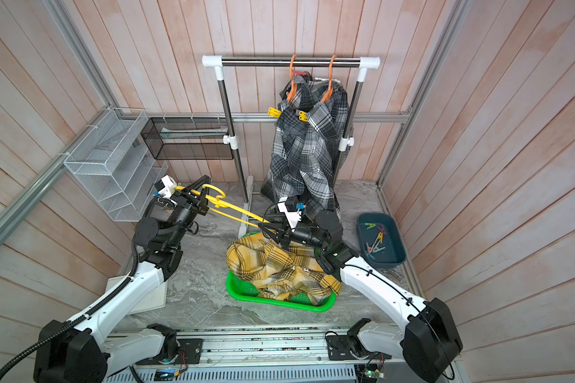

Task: Remove the clothespins securing long-sleeve shirts to the hanger
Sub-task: Place the hanger on the clothesline.

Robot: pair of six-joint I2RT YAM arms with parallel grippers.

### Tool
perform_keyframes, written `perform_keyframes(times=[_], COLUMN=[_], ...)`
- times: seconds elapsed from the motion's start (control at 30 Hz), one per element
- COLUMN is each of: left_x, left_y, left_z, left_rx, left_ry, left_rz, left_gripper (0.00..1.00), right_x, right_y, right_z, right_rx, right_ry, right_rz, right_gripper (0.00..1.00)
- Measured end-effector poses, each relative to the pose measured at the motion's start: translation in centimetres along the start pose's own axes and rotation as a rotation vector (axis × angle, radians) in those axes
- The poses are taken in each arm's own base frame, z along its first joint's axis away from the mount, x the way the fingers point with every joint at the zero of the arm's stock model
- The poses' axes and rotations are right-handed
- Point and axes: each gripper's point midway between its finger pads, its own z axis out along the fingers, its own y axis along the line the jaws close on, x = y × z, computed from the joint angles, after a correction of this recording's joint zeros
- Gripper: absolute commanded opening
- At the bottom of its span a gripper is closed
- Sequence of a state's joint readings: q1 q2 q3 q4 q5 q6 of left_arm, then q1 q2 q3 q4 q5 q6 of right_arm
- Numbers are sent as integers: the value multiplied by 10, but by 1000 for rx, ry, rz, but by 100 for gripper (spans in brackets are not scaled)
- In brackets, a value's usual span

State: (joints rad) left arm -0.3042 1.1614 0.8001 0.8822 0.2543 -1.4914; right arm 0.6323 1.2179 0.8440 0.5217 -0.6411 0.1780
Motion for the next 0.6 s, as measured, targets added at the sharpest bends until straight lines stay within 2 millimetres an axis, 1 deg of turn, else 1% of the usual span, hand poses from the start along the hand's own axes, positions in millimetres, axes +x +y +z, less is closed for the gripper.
perform_keyframes(times=[0.1,0.13,0.23,0.33,0.37,0.4,0.43,0.47,0.5,0.53,0.57,0.6], left_x=[-3,-3,-5,-9,-10,-10,-11,-12,-12,-12,-12,-13], left_y=[-4,-4,-1,6,8,9,9,9,8,7,6,5], left_z=[0,0,1,2,3,3,3,2,2,1,1,0], left_rx=[19,23,22,8,6,5,5,5,6,11,14,15], left_ry=[-5,-6,-9,-21,-23,-23,-26,-25,-19,-10,-3,4], left_rz=[-6,-10,-16,-30,-36,-37,-36,-28,-25,-20,-12,-1], left_gripper=[0,0,0,0,2,13,34,51,63,72,81,88], right_x=[2,2,3,3,3,2,0,-3,-8,-12,-16,-19], right_y=[1,1,3,10,10,10,9,9,7,4,1,-2], right_z=[2,2,3,5,6,6,6,7,8,8,8,8], right_rx=[-5,-6,-12,-38,-36,-35,-31,-25,-12,5,26,45], right_ry=[5,5,6,13,18,22,28,29,28,28,30,33], right_rz=[2,2,-12,-24,-19,-18,-15,-10,-4,2,11,18], right_gripper=[35,32,18,2,0,0,0,0,0,0,0,0])
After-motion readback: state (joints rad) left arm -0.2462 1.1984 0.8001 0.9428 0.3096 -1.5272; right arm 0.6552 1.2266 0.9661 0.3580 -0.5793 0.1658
